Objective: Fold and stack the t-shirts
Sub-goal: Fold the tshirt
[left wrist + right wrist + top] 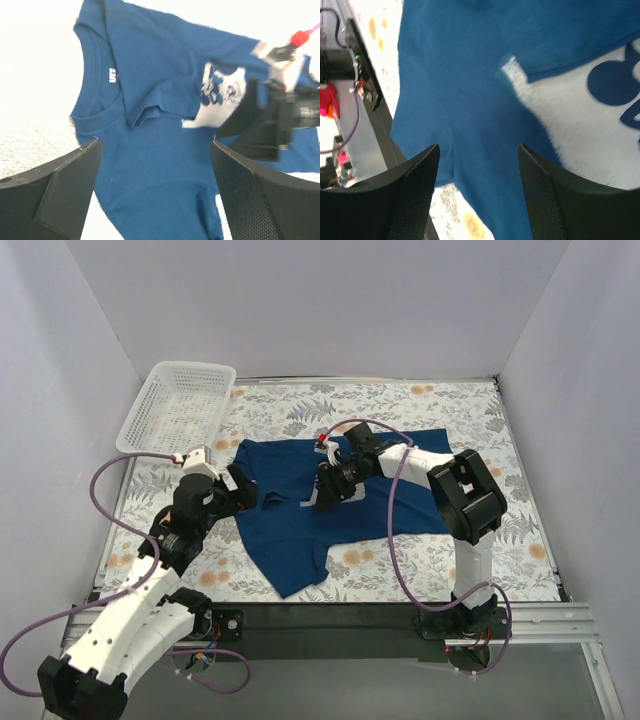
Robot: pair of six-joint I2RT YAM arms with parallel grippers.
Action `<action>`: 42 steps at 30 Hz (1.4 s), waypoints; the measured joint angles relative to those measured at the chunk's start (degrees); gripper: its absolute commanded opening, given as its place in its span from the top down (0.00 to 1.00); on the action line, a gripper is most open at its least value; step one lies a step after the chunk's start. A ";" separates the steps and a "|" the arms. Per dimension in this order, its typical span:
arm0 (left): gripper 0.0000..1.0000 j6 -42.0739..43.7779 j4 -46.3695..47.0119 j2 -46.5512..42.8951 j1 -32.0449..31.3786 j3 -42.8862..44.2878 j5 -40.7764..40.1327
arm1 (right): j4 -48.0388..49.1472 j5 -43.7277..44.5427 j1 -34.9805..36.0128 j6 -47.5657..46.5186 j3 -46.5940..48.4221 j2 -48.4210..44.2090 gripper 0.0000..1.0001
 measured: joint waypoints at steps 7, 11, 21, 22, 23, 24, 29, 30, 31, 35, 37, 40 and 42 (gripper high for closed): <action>0.18 -0.50 0.09 -2.97 0.04 -0.70 -1.70 | 2.12 2.47 1.16 6.47 3.65 3.93 0.43; 0.18 -0.57 0.02 -1.60 0.04 -0.70 -1.68 | 3.52 3.76 1.53 8.59 6.03 6.10 0.45; 0.18 -0.66 -0.02 -1.57 0.04 -0.70 -1.70 | 5.51 7.04 1.75 12.31 9.01 9.07 0.59; 0.18 -0.66 -0.02 -1.57 0.04 -0.70 -1.70 | 5.55 7.26 1.75 12.50 9.01 9.18 0.59; 0.18 -0.66 -0.02 -1.57 0.04 -0.70 -1.70 | 5.60 7.61 1.75 12.83 9.01 9.29 0.62; 0.18 -0.66 -0.02 -1.57 0.04 -0.70 -1.70 | 5.68 7.87 1.75 13.00 9.01 9.38 0.63; 0.18 -0.68 -0.02 -1.57 0.04 -0.70 -1.70 | 5.86 8.46 1.75 13.99 9.01 9.57 0.73; 0.18 -0.68 -0.02 -1.55 0.04 -0.70 -1.70 | 5.86 8.48 1.75 14.25 9.01 9.64 0.78; 0.18 -0.68 -0.02 -1.55 0.04 -0.70 -1.70 | 5.95 8.48 1.75 14.25 9.01 9.68 0.82; 0.18 -0.66 0.00 -1.31 0.04 -0.70 -1.68 | 5.99 8.41 1.75 14.99 9.01 9.81 0.93; 0.19 -0.66 0.02 -1.03 0.04 -0.70 -1.66 | 6.12 8.41 1.75 15.04 9.01 9.79 0.99; 0.18 -0.66 0.02 -0.44 0.04 -0.70 -1.44 | 6.36 8.26 1.73 15.21 8.98 9.79 0.99; 0.18 -0.66 0.07 -0.15 0.04 -0.70 -1.31 | 6.71 8.17 1.68 15.23 8.83 9.75 0.99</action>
